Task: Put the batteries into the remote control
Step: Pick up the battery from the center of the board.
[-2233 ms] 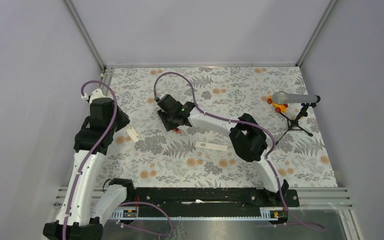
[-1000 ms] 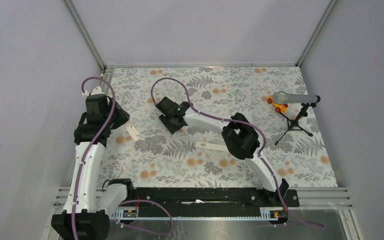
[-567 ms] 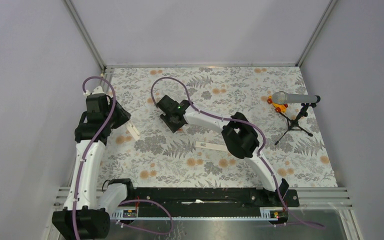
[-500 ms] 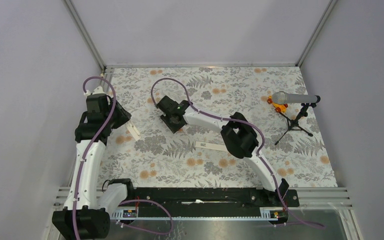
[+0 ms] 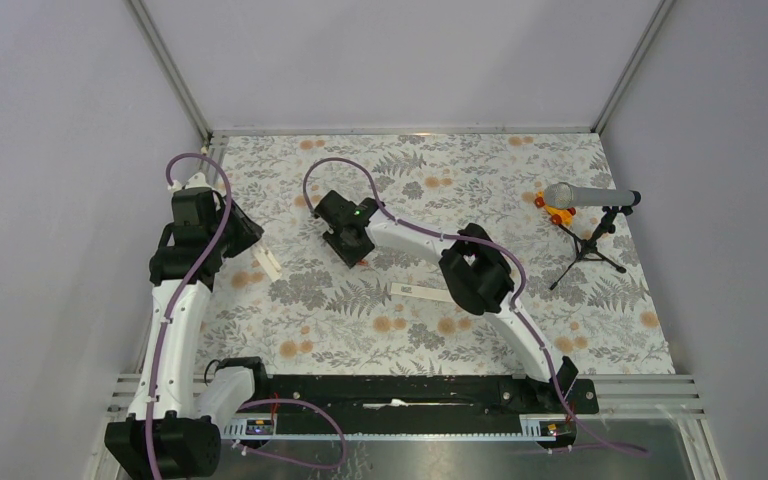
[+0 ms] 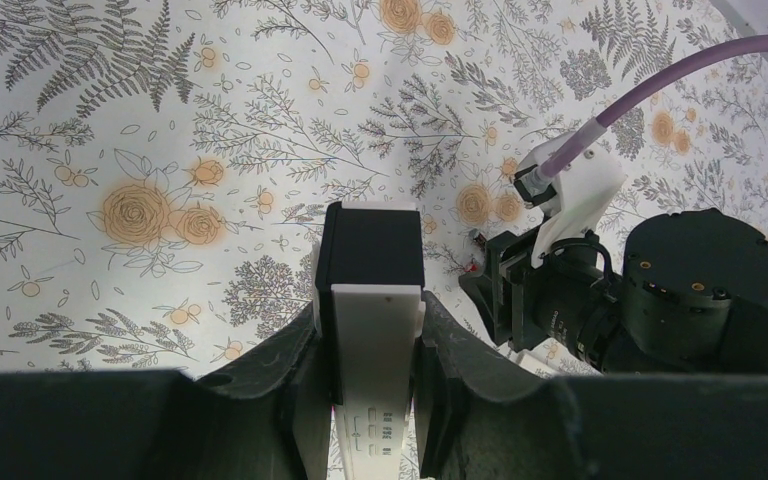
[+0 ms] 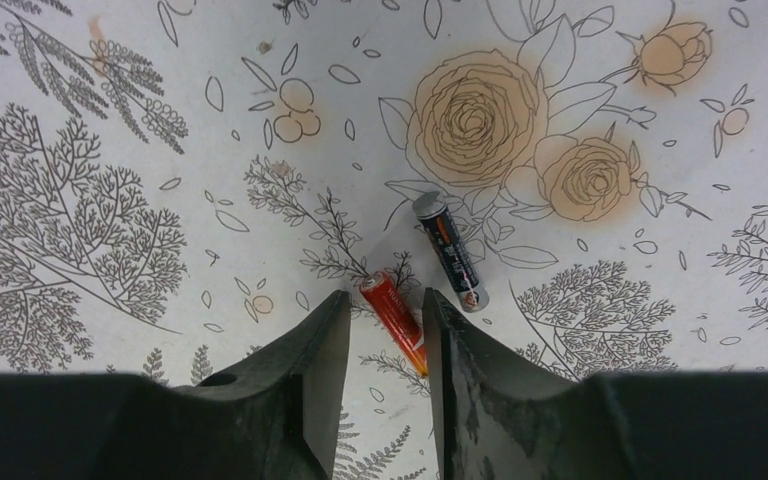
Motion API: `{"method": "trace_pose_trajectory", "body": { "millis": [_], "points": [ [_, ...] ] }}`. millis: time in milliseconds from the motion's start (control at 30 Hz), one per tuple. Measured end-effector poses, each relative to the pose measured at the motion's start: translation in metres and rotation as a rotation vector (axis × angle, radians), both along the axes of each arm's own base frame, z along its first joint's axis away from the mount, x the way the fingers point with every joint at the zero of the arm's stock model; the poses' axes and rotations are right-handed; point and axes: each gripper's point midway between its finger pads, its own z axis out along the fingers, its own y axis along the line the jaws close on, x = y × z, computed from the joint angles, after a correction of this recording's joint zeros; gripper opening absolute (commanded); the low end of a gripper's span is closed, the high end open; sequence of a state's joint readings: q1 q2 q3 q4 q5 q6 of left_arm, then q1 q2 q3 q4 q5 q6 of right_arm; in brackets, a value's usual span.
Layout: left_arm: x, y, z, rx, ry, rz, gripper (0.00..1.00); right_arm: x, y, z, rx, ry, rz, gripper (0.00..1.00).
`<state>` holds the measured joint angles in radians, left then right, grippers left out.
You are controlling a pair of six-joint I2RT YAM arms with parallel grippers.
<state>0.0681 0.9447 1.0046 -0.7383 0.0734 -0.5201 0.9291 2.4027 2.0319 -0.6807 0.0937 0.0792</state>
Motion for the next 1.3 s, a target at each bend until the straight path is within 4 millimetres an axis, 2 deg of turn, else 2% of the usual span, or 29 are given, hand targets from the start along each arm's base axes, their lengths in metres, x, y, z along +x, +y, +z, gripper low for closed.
{"method": "trace_pose_trajectory", "body": {
  "millis": [133,267,700,833,1000,1067,1133,1300],
  "points": [
    [0.0,0.0,0.0,-0.003,0.0,-0.002,0.03,-0.003,-0.002,-0.001,-0.007,0.015,0.02,0.45],
    [0.0,-0.001,0.0,-0.006,-0.001,-0.004,0.03,-0.005,-0.003,-0.001,-0.015,0.018,0.05,0.32],
    [0.0,-0.008,0.003,-0.031,-0.017,-0.036,0.03,-0.002,-0.007,-0.002,-0.033,0.01,0.074,0.19],
    [0.001,-0.02,0.004,-0.061,-0.059,-0.106,0.03,-0.003,-0.012,-0.001,-0.021,-0.005,0.052,0.19],
    [-0.003,-0.046,0.006,-0.131,-0.152,-0.251,0.02,-0.021,-0.032,0.005,-0.021,0.021,-0.003,0.2],
    [-0.005,-0.059,0.011,-0.166,-0.209,-0.325,0.0,-0.025,-0.036,0.018,-0.002,0.019,-0.024,0.2],
    [-0.005,-0.071,0.02,-0.195,-0.278,-0.398,0.0,-0.026,-0.035,0.04,0.041,-0.002,-0.041,0.2],
    [-0.01,-0.102,0.051,-0.288,-0.485,-0.598,0.0,-0.026,-0.031,0.132,0.236,-0.107,-0.081,0.2]
  ]
}}
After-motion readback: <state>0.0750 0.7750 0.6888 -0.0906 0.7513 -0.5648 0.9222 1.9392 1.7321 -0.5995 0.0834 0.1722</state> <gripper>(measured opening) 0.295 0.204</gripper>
